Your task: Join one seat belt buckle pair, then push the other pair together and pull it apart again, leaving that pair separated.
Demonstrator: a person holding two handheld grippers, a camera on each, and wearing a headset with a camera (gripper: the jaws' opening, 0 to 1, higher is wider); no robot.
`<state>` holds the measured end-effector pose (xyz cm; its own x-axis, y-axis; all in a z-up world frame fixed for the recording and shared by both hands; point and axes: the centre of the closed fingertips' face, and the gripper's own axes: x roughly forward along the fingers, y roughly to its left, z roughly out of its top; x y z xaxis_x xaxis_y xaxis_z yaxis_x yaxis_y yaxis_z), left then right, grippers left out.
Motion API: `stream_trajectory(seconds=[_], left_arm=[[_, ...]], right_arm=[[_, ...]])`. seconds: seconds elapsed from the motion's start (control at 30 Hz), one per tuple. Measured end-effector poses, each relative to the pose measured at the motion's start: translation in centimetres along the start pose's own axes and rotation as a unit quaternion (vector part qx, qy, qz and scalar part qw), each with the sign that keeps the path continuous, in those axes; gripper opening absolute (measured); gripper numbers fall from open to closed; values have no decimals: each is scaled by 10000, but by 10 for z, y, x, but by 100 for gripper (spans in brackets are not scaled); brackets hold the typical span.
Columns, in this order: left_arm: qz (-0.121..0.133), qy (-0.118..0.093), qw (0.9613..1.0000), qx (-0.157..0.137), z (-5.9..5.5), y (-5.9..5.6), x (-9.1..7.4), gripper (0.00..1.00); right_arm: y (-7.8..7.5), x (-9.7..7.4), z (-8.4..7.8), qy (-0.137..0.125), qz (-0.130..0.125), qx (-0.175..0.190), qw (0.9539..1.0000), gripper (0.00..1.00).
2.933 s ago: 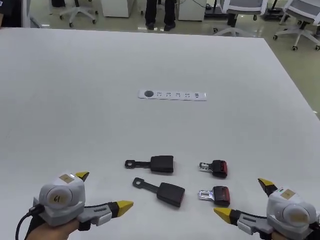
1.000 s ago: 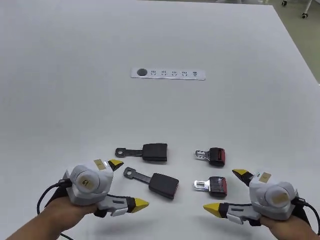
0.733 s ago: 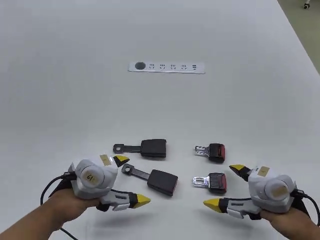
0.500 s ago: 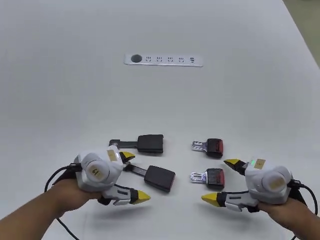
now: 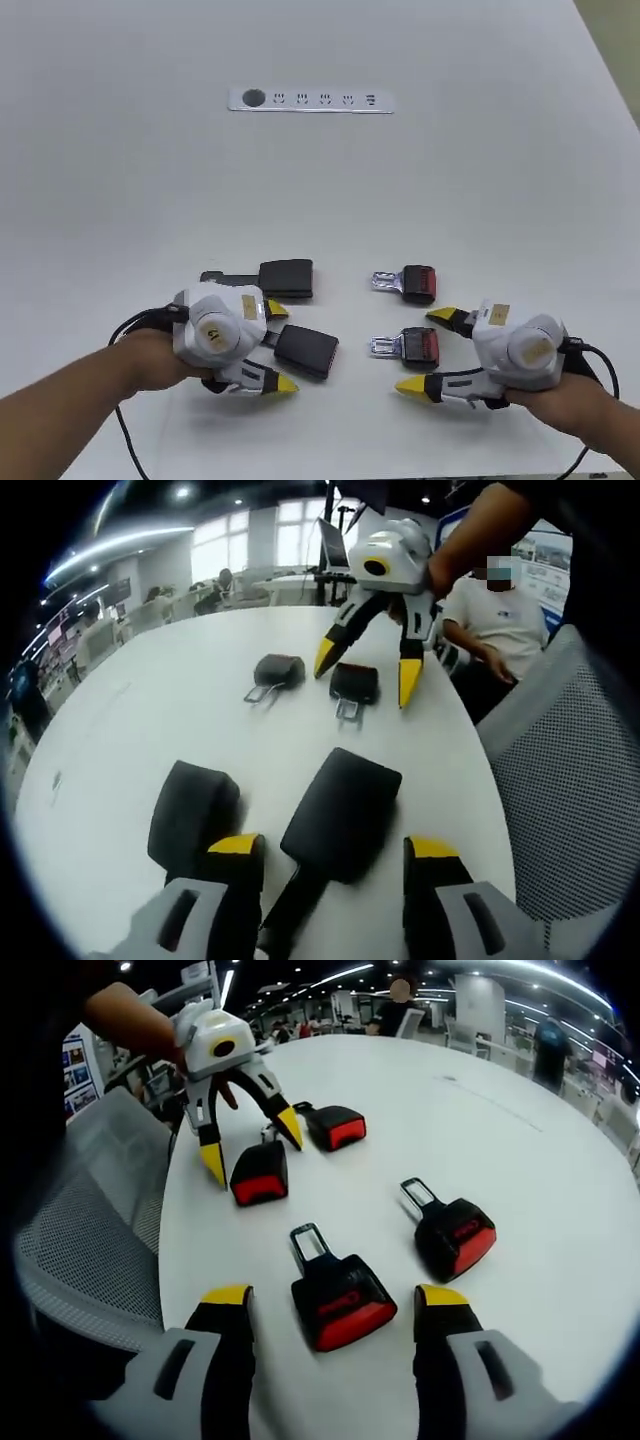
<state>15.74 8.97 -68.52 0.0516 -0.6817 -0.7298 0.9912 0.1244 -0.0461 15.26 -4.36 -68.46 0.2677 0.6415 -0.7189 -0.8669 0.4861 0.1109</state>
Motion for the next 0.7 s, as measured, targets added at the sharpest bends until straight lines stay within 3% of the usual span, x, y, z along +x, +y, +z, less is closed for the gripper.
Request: stream_trajectory(seconds=[0.07, 0.13, 0.37, 0.57, 0.7], left_arm=[[-38, -3, 10000, -19, 2, 2, 3, 54], [-82, 45, 9996, 263, 2, 5, 5, 52], [-304, 56, 9982, 517, 4, 0, 1, 43], [-178, 108, 9992, 344, 1, 5, -3, 37], [31, 8, 9998, 173, -1, 7, -1, 36]], right_arm=[[-3, 1, 0, -3, 22, -10, 10000, 62], [-4, 2, -1, -2, 46, -60, 10000, 60], [-1, 1, 0, 39, 173, -336, 9993, 53], [-6, 0, 1, 128, 154, -461, 9987, 40], [-5, -1, 1, 230, 216, -649, 9974, 38]])
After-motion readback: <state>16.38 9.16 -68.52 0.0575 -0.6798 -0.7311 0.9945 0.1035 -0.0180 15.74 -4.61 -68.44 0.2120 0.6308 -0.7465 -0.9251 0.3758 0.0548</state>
